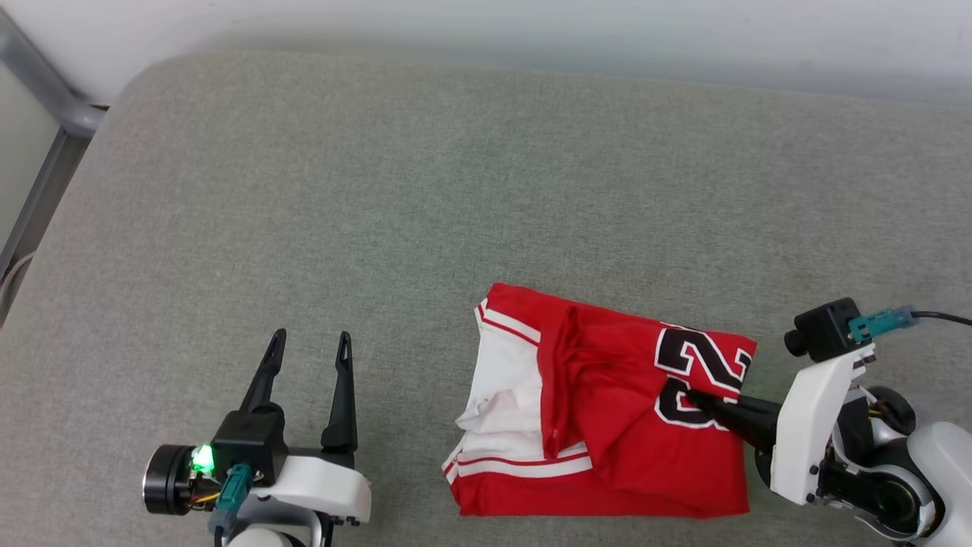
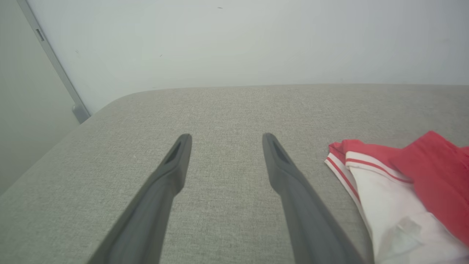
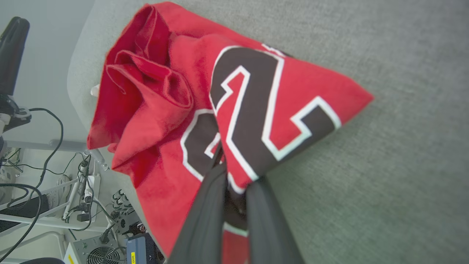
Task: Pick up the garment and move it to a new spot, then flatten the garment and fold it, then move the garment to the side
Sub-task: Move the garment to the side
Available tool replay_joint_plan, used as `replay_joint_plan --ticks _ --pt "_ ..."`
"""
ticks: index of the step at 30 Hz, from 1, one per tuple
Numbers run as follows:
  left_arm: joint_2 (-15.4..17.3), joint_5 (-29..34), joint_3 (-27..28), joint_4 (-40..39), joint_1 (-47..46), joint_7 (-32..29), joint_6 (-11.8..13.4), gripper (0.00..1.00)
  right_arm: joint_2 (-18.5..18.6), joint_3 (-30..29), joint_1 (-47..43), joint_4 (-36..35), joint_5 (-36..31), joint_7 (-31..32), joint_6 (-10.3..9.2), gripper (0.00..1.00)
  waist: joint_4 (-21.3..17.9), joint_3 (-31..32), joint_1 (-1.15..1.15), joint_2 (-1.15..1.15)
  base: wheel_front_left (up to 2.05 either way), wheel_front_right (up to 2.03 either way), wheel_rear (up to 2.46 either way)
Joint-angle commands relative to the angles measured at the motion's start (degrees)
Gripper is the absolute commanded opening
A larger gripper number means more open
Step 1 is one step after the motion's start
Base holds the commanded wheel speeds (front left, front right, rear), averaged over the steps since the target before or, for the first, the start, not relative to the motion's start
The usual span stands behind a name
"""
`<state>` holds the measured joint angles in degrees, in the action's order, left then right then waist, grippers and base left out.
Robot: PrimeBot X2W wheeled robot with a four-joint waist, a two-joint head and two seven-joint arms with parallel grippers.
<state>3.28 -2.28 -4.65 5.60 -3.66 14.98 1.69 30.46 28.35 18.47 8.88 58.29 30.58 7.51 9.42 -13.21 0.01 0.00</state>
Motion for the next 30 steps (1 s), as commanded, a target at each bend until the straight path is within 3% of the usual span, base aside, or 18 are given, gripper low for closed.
replay_joint_plan --ticks 1,10,15,30 --pt "0.03 -0.17 0.27 0.07 0.99 0.28 0.28 1.00 0.83 0.45 1.12 -1.14 -0.32 -1.07 -0.05 0.00 -0.75 0.96 -0.01 0.00 0.00 0.00 0.00" --pt "-0.10 -0.15 0.93 -0.61 2.47 0.28 0.42 1.00 10.12 7.27 4.97 -7.74 -11.09 -5.31 -0.05 0.00 -5.17 3.47 -0.01 0.00 0.00 0.00 0.00" --pt "-0.17 -0.40 1.29 -1.01 3.13 0.27 0.64 1.00 13.44 8.35 7.17 -8.67 -13.15 -5.75 -0.05 0.00 -8.64 3.67 -0.01 0.00 0.00 0.00 0.00" --pt "0.08 0.69 2.52 -4.44 0.49 0.27 0.92 1.00 18.06 6.37 14.12 -5.75 -14.98 -6.64 -0.06 0.00 -16.44 -1.31 -0.01 0.00 0.00 0.00 0.00"
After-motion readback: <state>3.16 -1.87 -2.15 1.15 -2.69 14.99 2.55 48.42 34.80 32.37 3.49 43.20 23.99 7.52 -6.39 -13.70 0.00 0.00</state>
